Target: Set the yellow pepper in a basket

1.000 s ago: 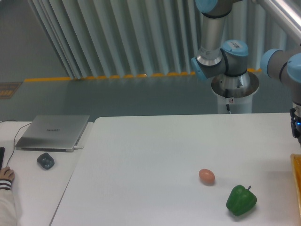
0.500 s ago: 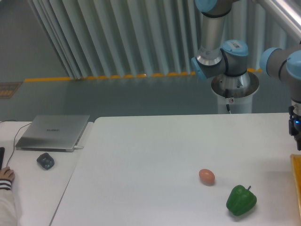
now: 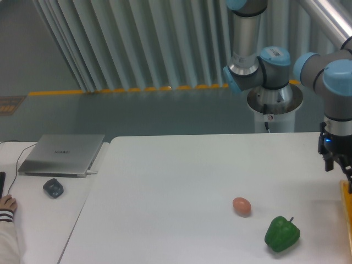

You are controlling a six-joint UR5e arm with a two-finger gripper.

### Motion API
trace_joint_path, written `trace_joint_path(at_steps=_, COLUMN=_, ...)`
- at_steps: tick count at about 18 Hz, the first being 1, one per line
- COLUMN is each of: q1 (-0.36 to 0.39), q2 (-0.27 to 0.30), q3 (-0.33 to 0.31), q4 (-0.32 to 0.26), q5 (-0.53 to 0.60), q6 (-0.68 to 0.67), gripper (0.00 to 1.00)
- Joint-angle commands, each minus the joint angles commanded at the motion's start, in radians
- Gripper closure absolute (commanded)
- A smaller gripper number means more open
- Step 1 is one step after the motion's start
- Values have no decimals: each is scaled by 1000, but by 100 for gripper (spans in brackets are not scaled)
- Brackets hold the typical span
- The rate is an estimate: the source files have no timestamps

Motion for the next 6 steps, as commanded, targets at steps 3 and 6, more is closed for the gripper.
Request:
trace_joint_path(at_steps=3, q1=-18, q2=5, q3=-11, q4=-6, q5=0, q6=-9, gripper=0)
trace_joint_path(at_steps=6, q1=-20, q2=5, q3=-11, q4=-63, q5=-5, q6=-9, gripper=0)
